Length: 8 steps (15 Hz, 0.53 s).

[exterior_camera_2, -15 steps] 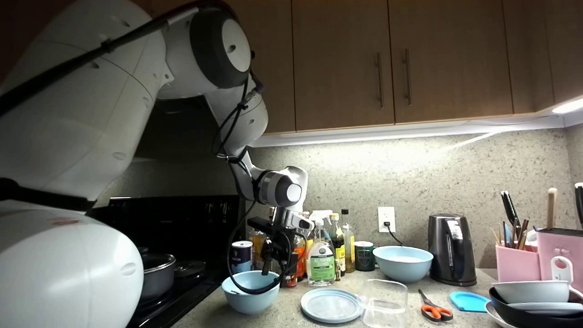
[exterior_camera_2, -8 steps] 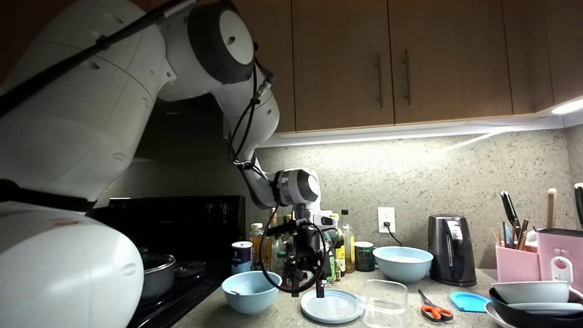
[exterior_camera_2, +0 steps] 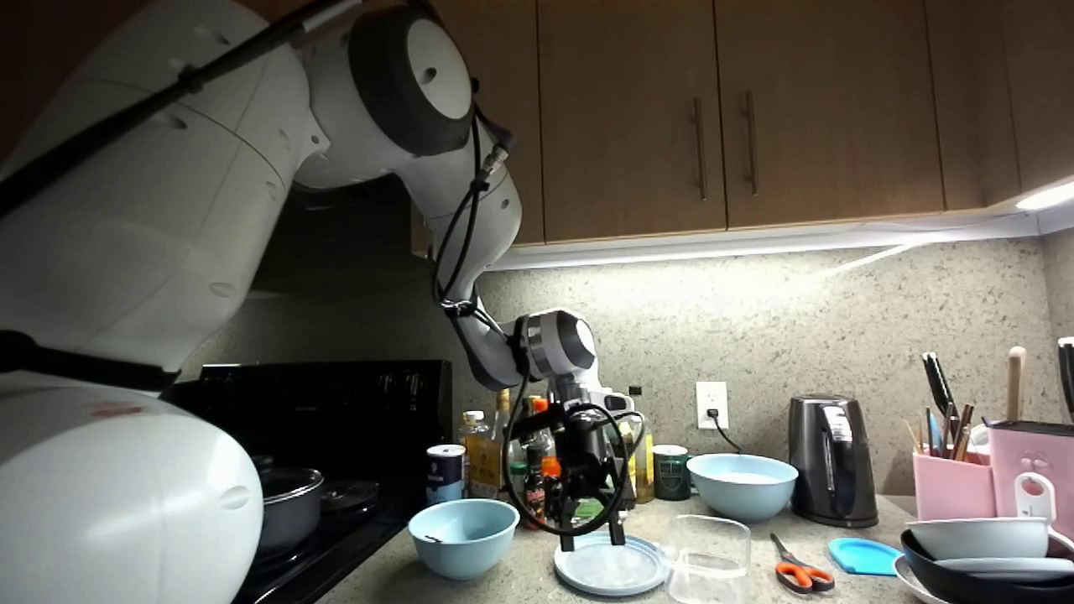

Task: Pick up the spoon and put it in the bowl

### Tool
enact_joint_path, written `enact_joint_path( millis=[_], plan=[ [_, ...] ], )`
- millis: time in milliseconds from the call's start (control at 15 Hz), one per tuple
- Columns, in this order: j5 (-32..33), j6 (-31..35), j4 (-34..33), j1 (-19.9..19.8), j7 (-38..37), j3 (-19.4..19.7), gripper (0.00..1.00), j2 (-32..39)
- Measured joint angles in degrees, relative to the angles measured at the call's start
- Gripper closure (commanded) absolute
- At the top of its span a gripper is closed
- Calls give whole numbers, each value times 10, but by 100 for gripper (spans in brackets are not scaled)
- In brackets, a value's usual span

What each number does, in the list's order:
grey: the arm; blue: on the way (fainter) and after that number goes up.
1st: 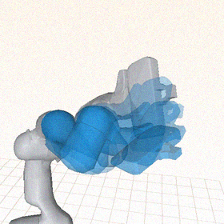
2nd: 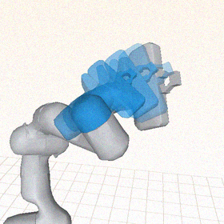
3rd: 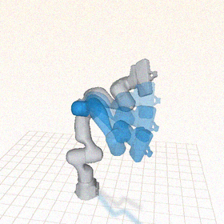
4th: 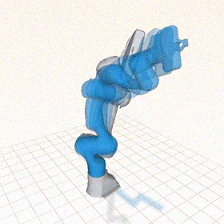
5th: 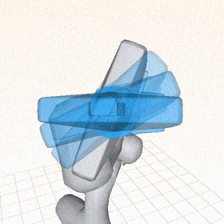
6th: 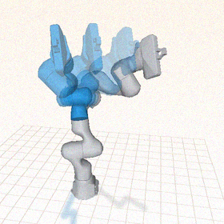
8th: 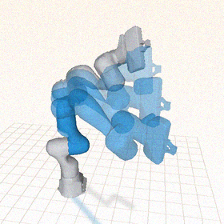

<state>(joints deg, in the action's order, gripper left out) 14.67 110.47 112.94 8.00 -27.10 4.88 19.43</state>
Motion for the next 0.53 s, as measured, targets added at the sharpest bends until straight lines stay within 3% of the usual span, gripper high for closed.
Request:
enact_joint_path(
  millis=[400,533],
  plan=[
    [175,-9,-66,-9,63,27,0,64],
    [178,-9,-77,-13,65,28,0,75]
  ],
)
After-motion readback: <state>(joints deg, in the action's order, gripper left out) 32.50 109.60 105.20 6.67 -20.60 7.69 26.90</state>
